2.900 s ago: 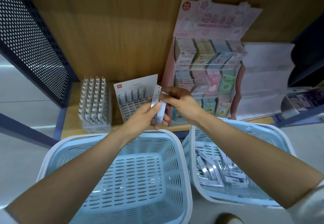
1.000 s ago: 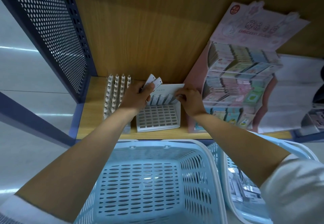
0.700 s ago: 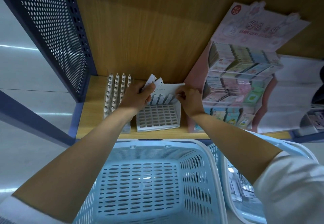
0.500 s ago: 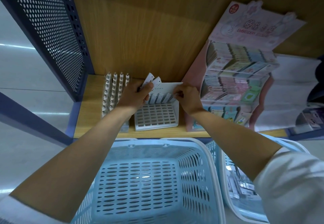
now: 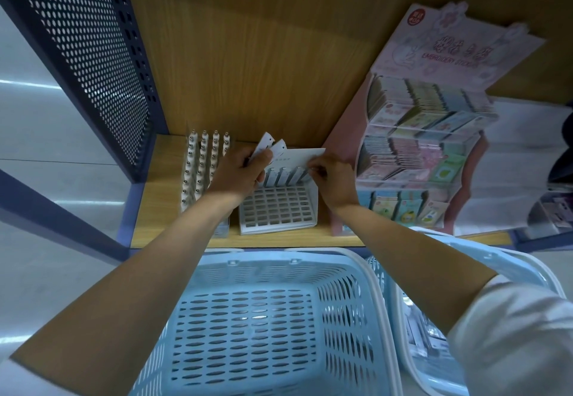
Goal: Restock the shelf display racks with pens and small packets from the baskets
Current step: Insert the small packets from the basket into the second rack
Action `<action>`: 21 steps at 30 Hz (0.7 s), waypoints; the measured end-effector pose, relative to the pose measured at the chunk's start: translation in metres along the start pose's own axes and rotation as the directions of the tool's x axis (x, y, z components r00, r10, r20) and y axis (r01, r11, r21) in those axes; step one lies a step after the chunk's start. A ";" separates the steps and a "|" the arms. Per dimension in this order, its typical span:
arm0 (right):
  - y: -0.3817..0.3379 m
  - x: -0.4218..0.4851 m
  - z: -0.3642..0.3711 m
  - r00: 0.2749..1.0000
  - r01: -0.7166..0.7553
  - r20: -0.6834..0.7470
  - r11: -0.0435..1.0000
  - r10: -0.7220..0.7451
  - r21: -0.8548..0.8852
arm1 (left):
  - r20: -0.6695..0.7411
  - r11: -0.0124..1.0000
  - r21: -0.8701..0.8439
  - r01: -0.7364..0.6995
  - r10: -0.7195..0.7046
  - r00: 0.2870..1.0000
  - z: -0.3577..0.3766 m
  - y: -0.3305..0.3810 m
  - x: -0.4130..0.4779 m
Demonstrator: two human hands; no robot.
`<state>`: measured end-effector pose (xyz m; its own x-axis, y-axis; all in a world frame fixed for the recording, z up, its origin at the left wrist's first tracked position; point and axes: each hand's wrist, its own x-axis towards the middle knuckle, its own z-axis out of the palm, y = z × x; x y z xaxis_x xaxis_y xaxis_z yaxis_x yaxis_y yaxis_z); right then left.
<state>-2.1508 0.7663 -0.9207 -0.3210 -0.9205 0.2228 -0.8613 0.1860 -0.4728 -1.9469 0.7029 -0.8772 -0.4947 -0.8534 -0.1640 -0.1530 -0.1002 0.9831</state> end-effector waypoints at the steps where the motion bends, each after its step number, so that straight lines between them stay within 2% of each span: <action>1: 0.000 0.001 -0.001 1.000 0.007 0.011 1.000 -0.007 -0.002 | 0.000 1.000 0.001 -0.002 0.002 1.000 0.000 0.000 0.000; 6: 0.004 0.000 -0.007 0.999 -0.007 0.048 1.000 0.008 -0.027 | 0.010 1.000 -0.003 -0.003 0.003 1.000 0.000 0.001 -0.001; 14: 0.007 0.004 -0.003 1.000 -0.016 0.013 0.999 0.017 -0.035 | 0.013 1.000 0.010 -0.004 0.004 1.000 0.000 0.000 -0.002; 21: 0.008 0.003 -0.006 0.999 0.027 0.043 0.999 -0.025 -0.036 | 0.014 1.000 -0.030 0.005 -0.004 1.000 0.000 -0.001 0.001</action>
<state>-2.1612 0.7670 -0.9187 -0.2821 -0.9389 0.1974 -0.8830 0.1736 -0.4361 -1.9469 0.7025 -0.8787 -0.5062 -0.8456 -0.1694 -0.1296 -0.1196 0.9843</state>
